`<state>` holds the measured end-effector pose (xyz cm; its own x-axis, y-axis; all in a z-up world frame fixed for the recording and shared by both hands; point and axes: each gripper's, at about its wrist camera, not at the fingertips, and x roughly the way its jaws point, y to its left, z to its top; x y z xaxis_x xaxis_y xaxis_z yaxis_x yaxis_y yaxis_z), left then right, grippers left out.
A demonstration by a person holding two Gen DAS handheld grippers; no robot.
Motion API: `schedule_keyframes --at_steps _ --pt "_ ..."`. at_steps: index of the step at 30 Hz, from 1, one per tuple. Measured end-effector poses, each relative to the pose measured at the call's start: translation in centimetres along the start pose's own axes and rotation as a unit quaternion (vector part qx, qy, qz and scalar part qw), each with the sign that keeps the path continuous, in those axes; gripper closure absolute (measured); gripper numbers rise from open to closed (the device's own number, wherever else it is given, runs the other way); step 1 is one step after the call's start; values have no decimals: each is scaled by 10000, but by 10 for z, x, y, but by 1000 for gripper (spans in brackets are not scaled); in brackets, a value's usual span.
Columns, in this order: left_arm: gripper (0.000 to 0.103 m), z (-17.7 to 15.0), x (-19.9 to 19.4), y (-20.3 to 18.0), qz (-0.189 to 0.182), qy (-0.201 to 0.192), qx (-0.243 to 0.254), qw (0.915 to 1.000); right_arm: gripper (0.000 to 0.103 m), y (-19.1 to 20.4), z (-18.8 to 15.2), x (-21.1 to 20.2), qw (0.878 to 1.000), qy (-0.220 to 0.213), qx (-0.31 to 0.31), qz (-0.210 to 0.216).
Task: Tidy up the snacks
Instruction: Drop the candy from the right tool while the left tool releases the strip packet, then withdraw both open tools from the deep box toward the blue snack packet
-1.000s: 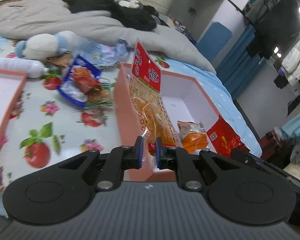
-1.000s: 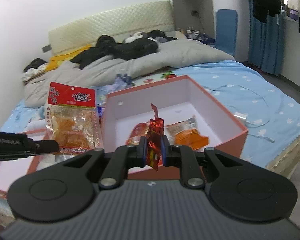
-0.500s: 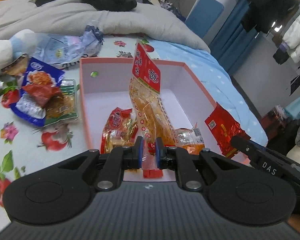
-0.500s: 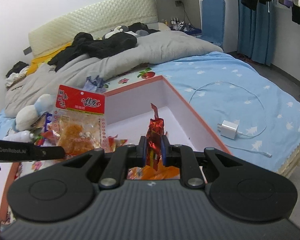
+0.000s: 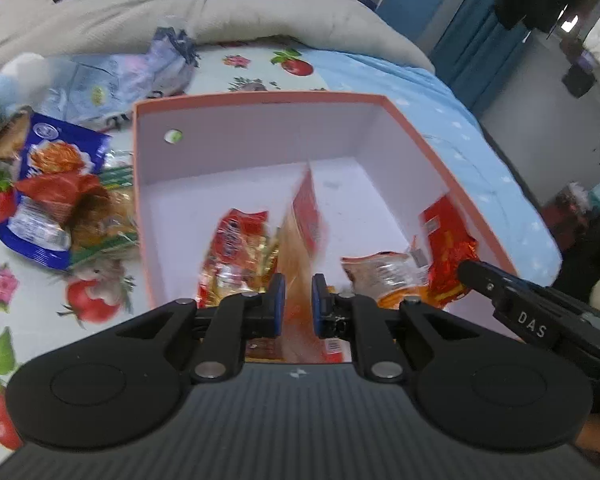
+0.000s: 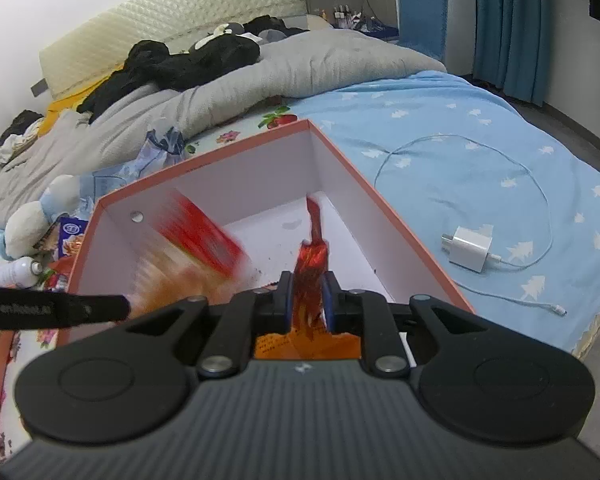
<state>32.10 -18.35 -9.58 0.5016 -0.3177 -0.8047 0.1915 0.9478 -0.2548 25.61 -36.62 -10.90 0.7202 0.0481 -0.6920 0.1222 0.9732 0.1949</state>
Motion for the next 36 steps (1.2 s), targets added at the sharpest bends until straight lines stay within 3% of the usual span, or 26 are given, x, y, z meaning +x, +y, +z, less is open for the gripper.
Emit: schedule_keyframes --at_steps 2,5,22,36 --pt "85 0 -4 1 16 -30 30 10000 66 0 -1 -4 10000 -28 25 28" --pt "84 -2 -15 4 8 -98 40 9999 62 3 -3 -14 10000 -89 3 -20" --pt "84 -54 -142 1 -74 -955 287 9950 62 41 -31 -117 9954 -780 -130 540" --pt "84 -124 -218 38 -36 -1312 15 9913 62 78 -77 -169 9911 -882 -378 922"
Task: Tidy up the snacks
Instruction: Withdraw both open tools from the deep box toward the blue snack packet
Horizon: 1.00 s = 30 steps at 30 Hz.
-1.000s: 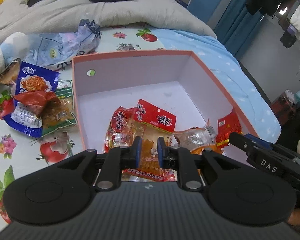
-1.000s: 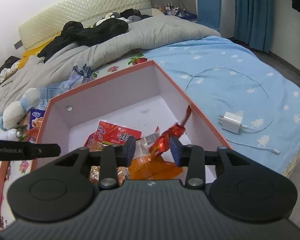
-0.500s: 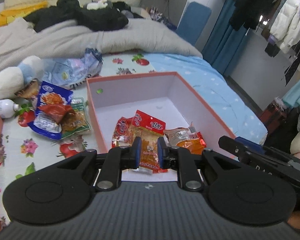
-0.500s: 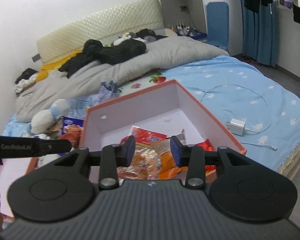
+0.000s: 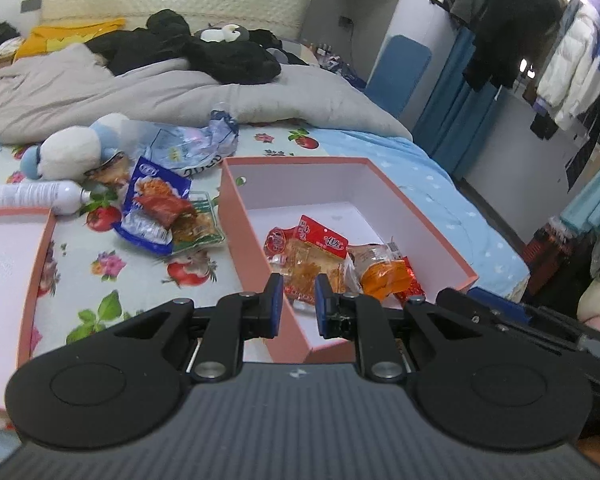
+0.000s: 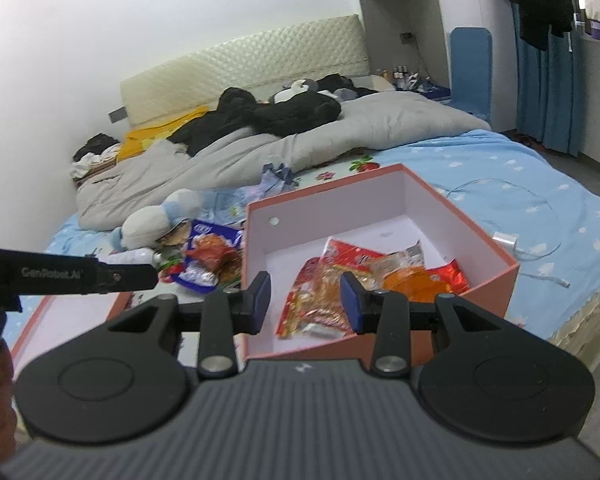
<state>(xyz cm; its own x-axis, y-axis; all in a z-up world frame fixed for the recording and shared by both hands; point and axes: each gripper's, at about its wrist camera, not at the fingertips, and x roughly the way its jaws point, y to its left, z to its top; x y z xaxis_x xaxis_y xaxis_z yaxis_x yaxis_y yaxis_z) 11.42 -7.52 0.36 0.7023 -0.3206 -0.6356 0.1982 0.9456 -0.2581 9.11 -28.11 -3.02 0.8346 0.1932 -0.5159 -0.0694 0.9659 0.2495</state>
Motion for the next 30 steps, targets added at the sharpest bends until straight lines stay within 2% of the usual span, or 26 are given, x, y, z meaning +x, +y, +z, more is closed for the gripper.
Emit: schedule_keyframes --at_steps 11,15,21,28,30 --pt "83 -19 -27 3 322 -206 -248 9990 62 13 -17 -5 9980 209 -295 513" --pt "67 -27 -37 7 498 -243 -263 9981 62 21 -25 -5 9962 304 -428 694" --pt "52 -36 -52 26 601 -198 -372 9973 62 38 -33 -6 9953 348 -519 735" --pt "48 -38 -59 51 592 -153 -136 9980 62 69 -48 -12 9937 333 -840 667" --pt "42 -39 -60 56 614 -132 -97 9980 62 76 -49 -10 9929 350 -908 688"
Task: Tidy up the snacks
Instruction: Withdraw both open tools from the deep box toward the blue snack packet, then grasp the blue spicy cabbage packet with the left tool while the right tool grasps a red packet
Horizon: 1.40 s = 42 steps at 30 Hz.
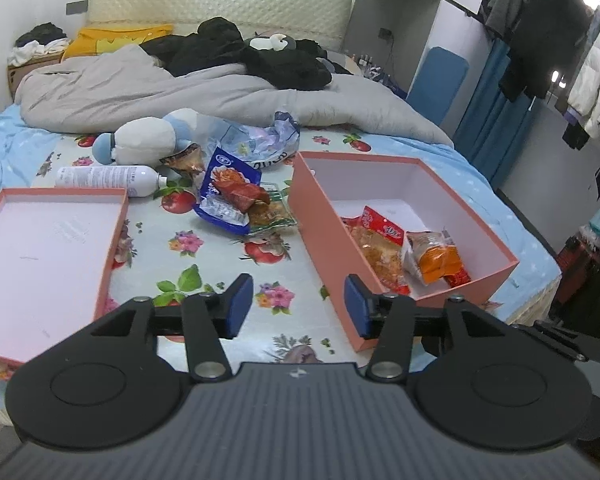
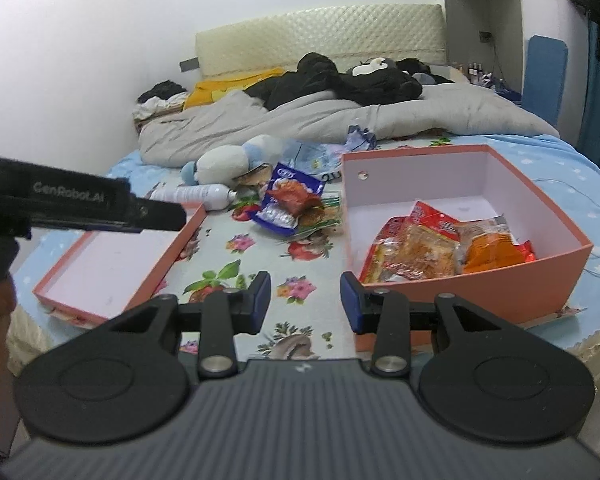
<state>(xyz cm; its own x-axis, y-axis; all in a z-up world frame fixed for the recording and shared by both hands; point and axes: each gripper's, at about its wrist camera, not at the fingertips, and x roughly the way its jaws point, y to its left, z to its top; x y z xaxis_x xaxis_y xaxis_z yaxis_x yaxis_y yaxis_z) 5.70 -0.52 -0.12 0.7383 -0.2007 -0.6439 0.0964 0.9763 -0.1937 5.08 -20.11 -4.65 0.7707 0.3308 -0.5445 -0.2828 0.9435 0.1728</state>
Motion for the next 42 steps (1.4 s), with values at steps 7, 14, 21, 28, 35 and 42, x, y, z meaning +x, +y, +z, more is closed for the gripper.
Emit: schedule_keyframes --at_steps 7,14,21,28,35,42 --pt "31 5 18 20 55 136 -159 9998 62 9 10 19 9999 119 -78 73" --pt "14 29 54 38 187 165 -191 9995 56 4 25 55 9994 306 40 187" --pt "5 53 110 62 270 291 -212 9990 10 0 42 98 9991 318 169 230" --pt "5 82 170 100 104 337 -538 9979 10 4 54 153 9988 410 136 252" --pt "6 100 244 136 -132 604 -731 9954 23 8 65 218 9979 635 -110 117" --pt "14 116 320 170 -311 1032 -1039 9887 27 18 86 271 9944 665 -816 3"
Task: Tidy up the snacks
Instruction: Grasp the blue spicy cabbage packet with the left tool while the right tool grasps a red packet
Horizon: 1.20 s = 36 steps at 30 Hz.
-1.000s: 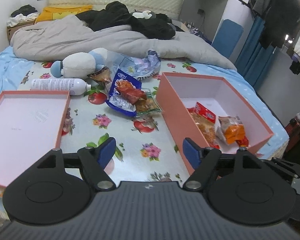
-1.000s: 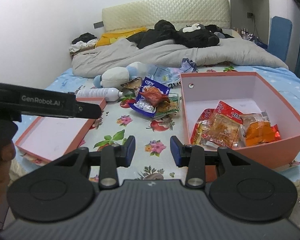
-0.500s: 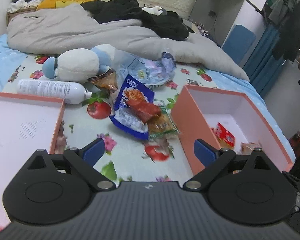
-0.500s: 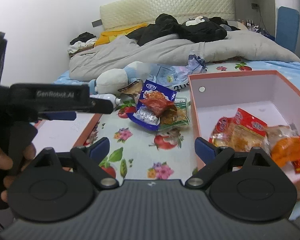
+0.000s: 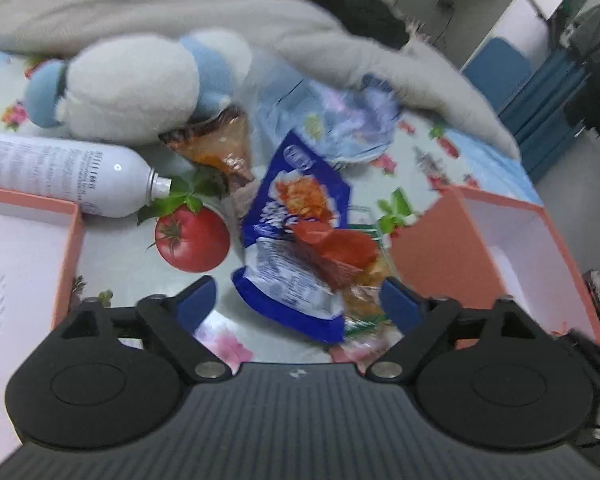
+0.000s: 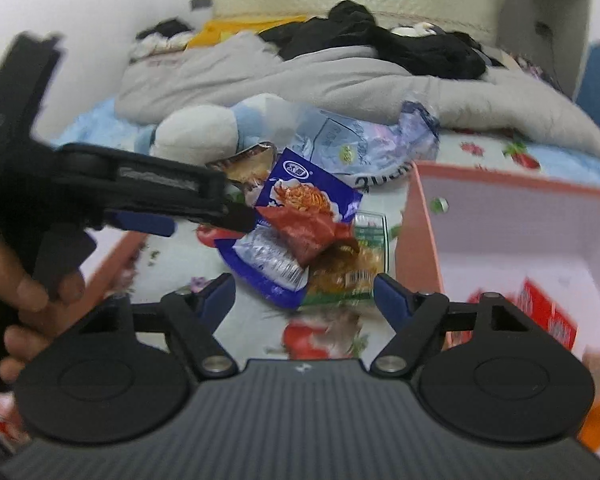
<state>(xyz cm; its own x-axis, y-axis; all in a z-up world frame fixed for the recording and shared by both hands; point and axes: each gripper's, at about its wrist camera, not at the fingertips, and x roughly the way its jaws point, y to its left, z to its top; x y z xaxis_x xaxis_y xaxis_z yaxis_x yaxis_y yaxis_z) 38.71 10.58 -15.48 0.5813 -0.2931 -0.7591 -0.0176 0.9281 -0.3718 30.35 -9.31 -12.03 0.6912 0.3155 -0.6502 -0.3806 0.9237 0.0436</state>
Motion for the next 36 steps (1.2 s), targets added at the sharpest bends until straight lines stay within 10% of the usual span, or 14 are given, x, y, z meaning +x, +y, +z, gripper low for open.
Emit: schedule_keyframes --at_steps 19,36 --pt "46 30 83 51 -642 1072 -719 9896 35 26 28 99 9867 423 -1554 -202" --pt "70 24 66 34 -357 864 -337 9951 53 39 18 106 9756 658 -2029 -512"
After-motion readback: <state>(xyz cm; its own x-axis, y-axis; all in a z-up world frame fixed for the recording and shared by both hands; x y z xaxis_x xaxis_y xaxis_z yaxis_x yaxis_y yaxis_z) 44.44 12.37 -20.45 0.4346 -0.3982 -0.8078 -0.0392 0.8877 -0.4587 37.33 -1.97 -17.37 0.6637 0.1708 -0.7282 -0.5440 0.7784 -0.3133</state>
